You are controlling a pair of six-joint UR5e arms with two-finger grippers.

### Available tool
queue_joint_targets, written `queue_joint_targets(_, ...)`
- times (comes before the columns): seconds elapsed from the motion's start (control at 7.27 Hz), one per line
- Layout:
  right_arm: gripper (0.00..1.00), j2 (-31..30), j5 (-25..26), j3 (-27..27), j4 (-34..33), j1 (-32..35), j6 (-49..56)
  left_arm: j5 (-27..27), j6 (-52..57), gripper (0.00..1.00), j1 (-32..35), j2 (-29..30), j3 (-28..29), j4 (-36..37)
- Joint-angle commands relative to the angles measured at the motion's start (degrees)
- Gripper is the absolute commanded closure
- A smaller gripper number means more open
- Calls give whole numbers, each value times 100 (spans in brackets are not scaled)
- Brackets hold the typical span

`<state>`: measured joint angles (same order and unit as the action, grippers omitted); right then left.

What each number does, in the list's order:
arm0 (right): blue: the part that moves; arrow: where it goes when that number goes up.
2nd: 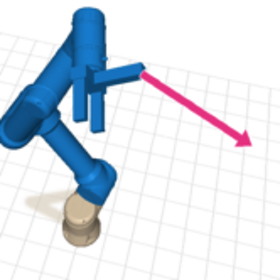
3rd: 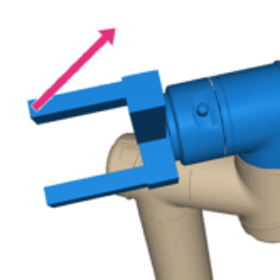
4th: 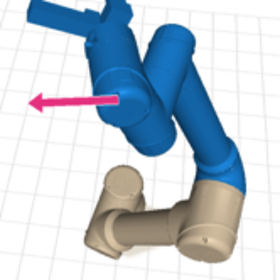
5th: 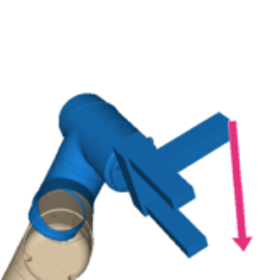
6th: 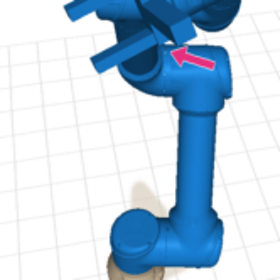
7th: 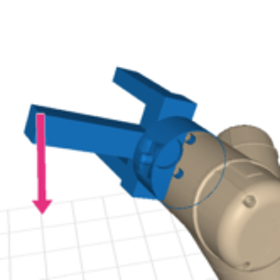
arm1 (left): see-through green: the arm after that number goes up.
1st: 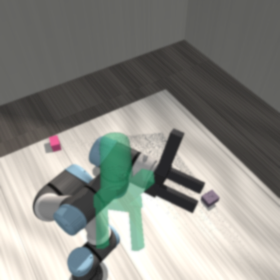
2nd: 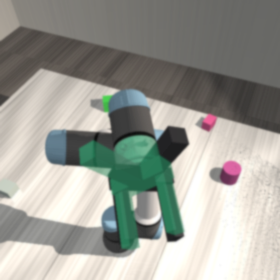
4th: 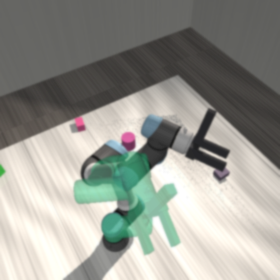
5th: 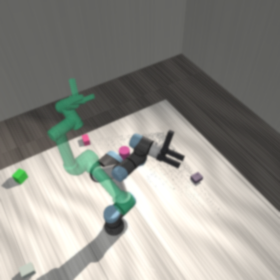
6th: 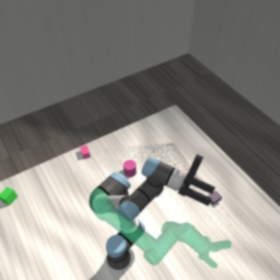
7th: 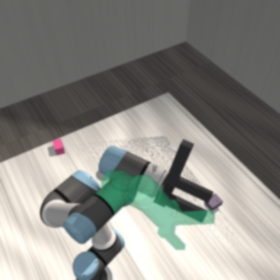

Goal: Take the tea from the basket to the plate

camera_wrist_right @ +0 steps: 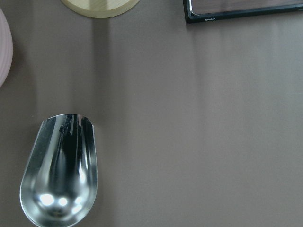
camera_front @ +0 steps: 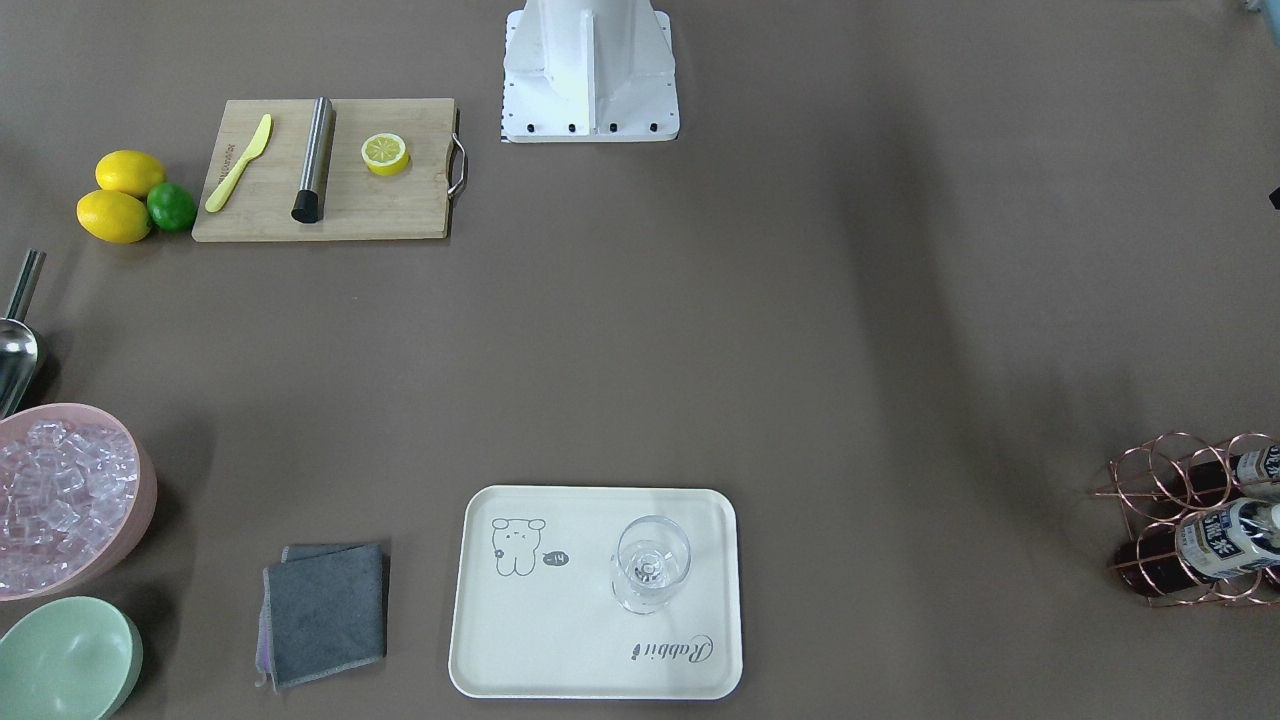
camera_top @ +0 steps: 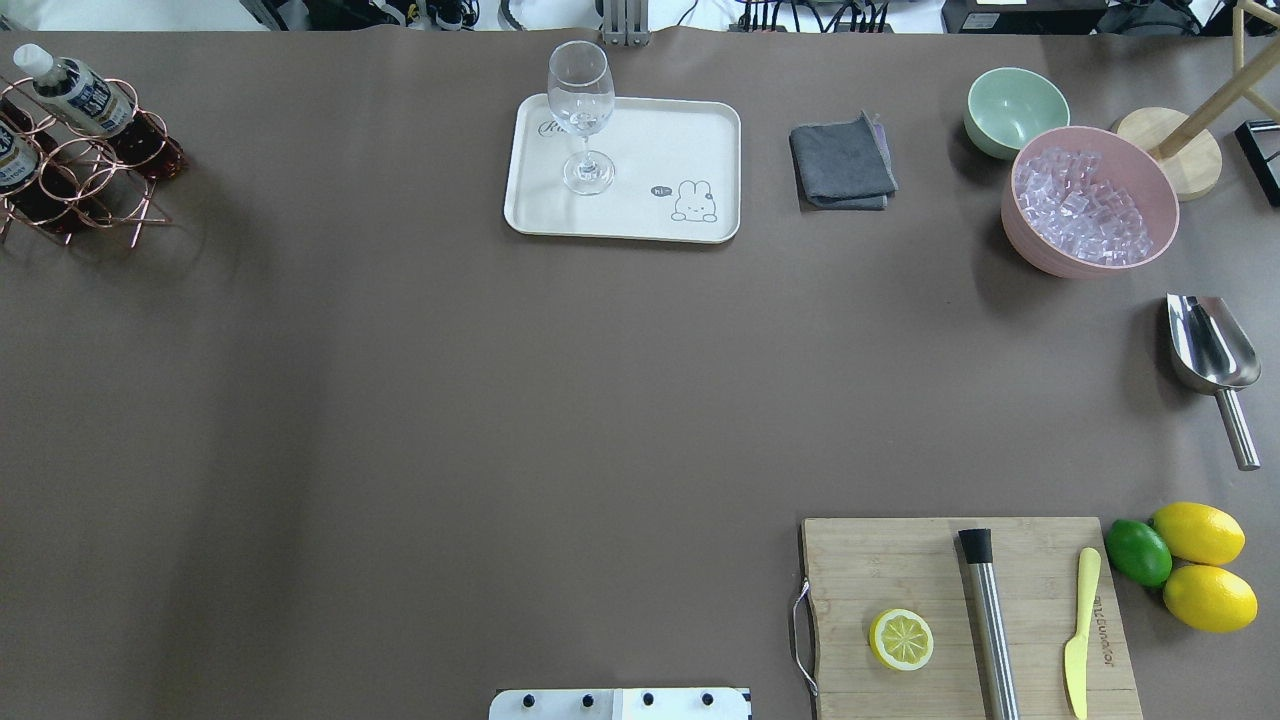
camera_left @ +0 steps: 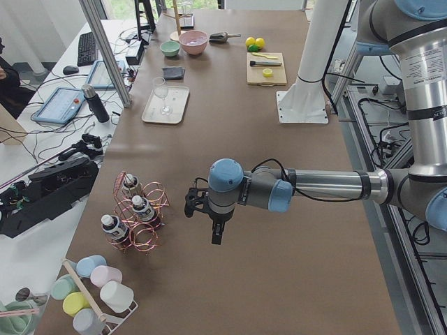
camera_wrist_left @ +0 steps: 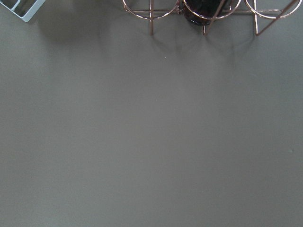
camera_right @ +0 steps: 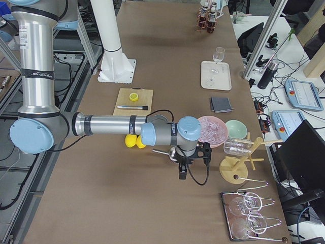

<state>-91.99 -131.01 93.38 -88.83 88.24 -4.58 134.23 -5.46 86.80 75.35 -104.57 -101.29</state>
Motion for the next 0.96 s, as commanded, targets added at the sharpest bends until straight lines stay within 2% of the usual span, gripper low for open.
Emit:
queue_joint_targets(0.0, 0, -12, 14, -38, 6, 0, 79, -19, 124, 3, 21, -20, 59, 4)
queue_joint_targets(0.83, 0, -12, 23, -82, 24, -61, 19, -11, 115, 3, 38, -20, 77, -5)
